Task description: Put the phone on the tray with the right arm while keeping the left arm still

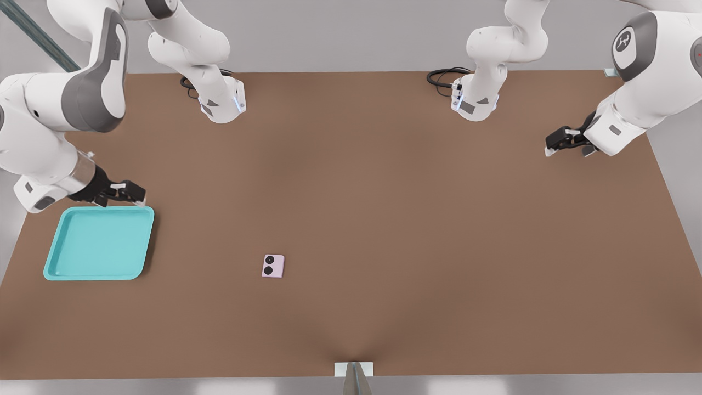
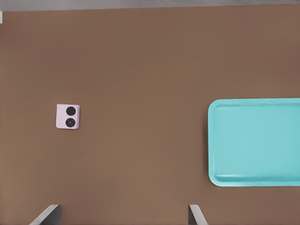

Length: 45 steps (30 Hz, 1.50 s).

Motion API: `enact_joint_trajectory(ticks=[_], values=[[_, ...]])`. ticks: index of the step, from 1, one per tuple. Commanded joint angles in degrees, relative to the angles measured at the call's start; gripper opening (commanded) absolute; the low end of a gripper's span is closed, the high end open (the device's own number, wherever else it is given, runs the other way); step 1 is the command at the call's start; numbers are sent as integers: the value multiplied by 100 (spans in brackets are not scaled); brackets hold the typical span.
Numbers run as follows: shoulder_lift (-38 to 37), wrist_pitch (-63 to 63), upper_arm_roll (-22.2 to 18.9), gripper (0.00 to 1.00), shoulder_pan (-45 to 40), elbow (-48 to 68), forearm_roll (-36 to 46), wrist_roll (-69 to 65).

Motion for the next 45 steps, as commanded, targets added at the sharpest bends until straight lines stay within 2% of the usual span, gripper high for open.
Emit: enact_joint_trajectory(ticks=[1, 2, 4, 6, 7, 8, 9, 11, 12, 14, 15, 20, 29, 40, 45], values=[[-25, 183, -1, 100, -5, 8, 61, 2], [10, 192, 25, 100, -5, 16, 52, 19], [597, 437, 147, 100, 303, 69, -106, 414], [1335, 1271, 323, 100, 662, 113, -141, 730], [2212, 1414, 516, 100, 733, 743, -159, 1310], [2645, 1510, 657, 100, 751, 1149, -377, 1504], [2988, 2290, 675, 100, 865, 1124, -589, 1750], [3455, 2907, 675, 100, 865, 1098, -590, 2136], [3412, 3214, 684, 100, 953, 757, -616, 2505], [2954, 4497, 754, 100, 988, -712, -616, 3208], [2980, 4560, 754, 100, 997, -810, -721, 3560], [3297, 4877, 886, 100, 1067, -810, -985, 4308], [3833, 5009, 1141, 100, 1067, -687, -1003, 4335], [4009, 5123, 1088, 100, 1146, -590, -1205, 4018], [3947, 5123, 1124, 100, 1155, -713, -1565, 4089]])
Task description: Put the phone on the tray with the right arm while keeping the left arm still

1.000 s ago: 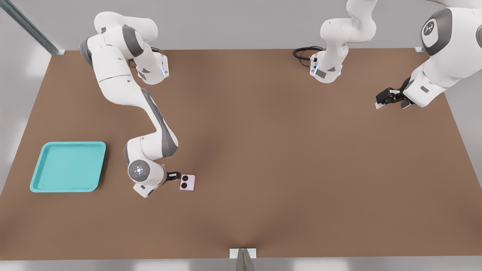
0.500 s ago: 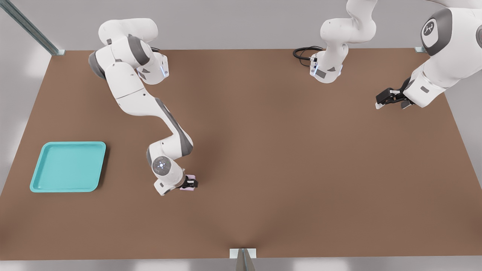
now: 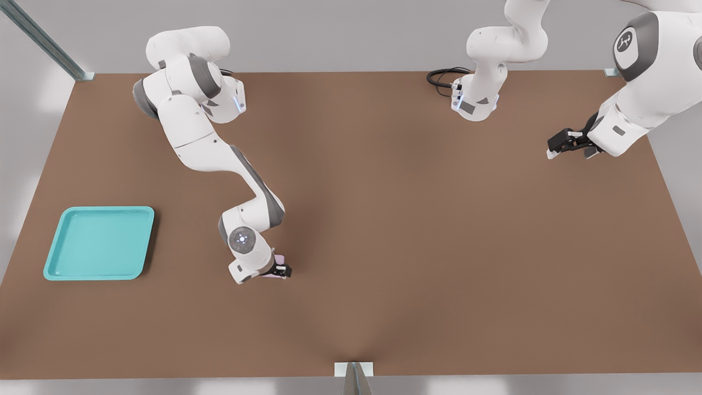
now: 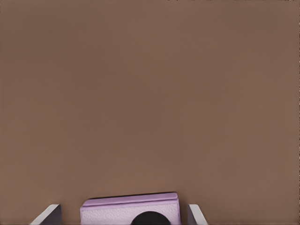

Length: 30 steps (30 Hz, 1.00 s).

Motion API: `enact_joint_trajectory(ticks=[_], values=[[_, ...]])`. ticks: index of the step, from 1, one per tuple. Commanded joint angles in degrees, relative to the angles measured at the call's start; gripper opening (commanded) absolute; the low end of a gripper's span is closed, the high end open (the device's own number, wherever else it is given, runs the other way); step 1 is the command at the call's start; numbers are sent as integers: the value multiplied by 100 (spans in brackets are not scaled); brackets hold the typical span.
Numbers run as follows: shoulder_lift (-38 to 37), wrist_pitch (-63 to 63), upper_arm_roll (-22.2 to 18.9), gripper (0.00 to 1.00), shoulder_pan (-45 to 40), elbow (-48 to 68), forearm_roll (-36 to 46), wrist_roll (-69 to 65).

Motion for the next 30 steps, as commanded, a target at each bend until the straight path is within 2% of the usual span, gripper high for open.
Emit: enact_joint_trajectory(ticks=[1, 7, 9, 13, 14, 19, 21, 24, 27, 30], values=[[-76, 27, 23, 100, 1, -106, -169, 472], [-182, 27, 23, 99, 1, -353, -389, 411], [-121, 27, 23, 94, 1, -335, -468, 411], [-41, 36, 23, 93, 1, -309, -486, 411], [-50, 27, 41, 83, 1, -300, -477, 411], [-199, -26, 129, 79, -8, -335, -512, 420], [-498, -43, 146, 79, -96, -590, -512, 350], [-1087, 141, 172, 79, -561, -1240, -512, -248], [-1772, 141, 506, 79, -1764, -2013, -512, -1582], [-2326, 98, 524, 79, -2767, -2558, -477, -2990]])
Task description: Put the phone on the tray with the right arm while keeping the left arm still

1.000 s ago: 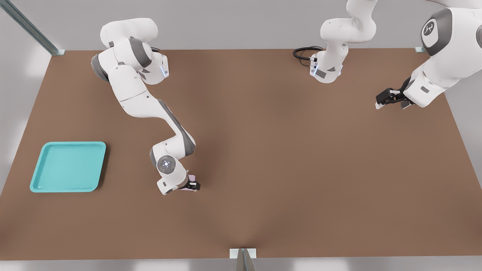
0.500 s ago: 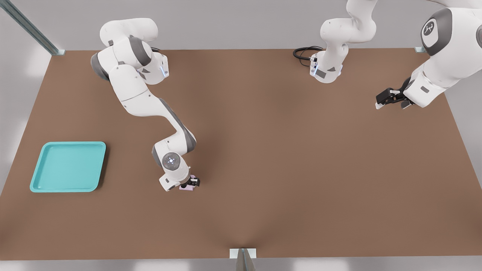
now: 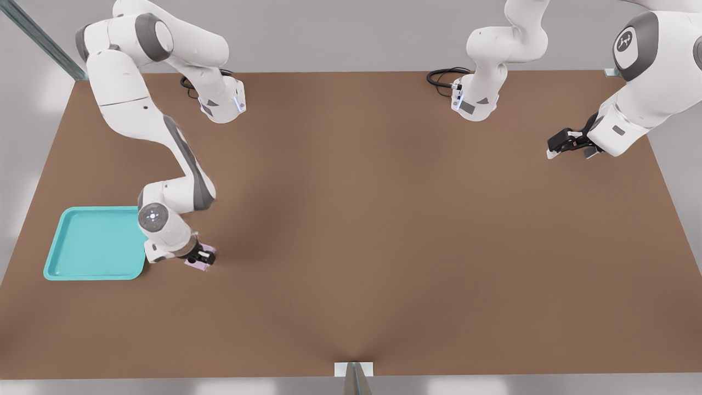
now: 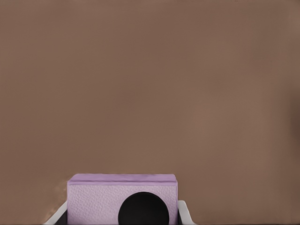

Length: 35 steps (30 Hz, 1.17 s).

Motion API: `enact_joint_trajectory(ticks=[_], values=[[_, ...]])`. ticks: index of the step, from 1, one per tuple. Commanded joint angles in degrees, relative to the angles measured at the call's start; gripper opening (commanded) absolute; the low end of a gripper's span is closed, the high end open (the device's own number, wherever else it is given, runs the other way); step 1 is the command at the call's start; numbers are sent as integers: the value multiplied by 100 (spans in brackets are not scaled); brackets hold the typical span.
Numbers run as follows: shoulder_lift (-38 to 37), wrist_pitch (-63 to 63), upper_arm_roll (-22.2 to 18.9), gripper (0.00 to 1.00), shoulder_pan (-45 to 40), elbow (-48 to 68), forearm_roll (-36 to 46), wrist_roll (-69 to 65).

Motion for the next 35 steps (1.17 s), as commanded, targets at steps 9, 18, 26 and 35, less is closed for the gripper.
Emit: enact_joint_trajectory(ticks=[9, 18, 26, 35], values=[[-325, -19, 53, 79, -2371, -353, 517, -6031], [71, -782, -88, 100, -2134, 781, 860, -6093], [-1555, -4932, -1388, 100, 1267, 2846, 1414, -3254], [-2012, -4729, -1722, 100, 1390, 2627, 1809, -3544]])
